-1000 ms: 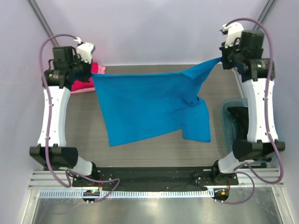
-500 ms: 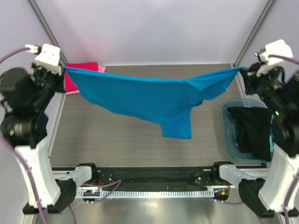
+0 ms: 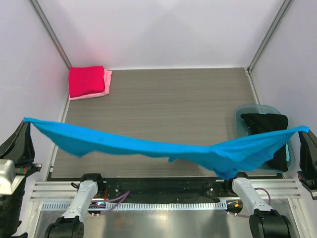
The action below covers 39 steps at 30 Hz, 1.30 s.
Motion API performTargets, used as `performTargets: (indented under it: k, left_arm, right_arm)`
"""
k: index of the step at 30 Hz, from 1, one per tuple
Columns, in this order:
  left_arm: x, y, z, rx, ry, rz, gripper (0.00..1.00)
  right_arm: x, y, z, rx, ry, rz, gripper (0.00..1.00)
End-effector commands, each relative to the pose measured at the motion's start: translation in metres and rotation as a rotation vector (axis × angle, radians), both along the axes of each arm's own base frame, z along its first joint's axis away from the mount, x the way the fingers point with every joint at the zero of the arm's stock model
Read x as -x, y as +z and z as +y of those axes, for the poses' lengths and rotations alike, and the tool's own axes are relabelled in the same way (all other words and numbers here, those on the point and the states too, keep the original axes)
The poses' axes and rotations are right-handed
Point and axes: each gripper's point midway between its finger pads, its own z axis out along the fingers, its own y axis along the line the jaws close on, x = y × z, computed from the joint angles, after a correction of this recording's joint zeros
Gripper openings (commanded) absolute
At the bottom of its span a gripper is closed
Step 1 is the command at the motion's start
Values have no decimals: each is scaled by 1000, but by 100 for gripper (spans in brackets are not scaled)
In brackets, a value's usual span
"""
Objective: Fold and stack the t-shirts
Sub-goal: Flatten the tshirt out, then fold the tshirt
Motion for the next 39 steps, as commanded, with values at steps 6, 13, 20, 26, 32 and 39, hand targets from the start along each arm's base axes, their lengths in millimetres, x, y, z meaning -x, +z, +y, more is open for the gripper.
performTargets:
  k: [6, 13, 20, 26, 32, 39]
  left_arm:
    - [-95, -24, 3, -4, 0, 231, 0]
    - [-209, -97, 2, -17, -40, 449, 0]
    - [-310, -226, -11, 19, -147, 789, 0]
    - [-404, -347, -6, 29, -141, 1028, 0]
    - [-480, -398, -3, 47, -132, 1110, 0]
    - [-550, -437, -2, 86, -104, 1092, 0]
  right_arm:
    - [-98, 22, -12, 13, -64, 32, 1]
    - [-232, -22, -13, 26, -23, 178, 1]
    - [-349, -150, -4, 11, 73, 491, 1]
    - [-450, -297, -9, 35, 29, 775, 1]
    - [-547, -377, -29, 18, -77, 905, 1]
    - [-623, -404, -44, 2, -164, 869, 1]
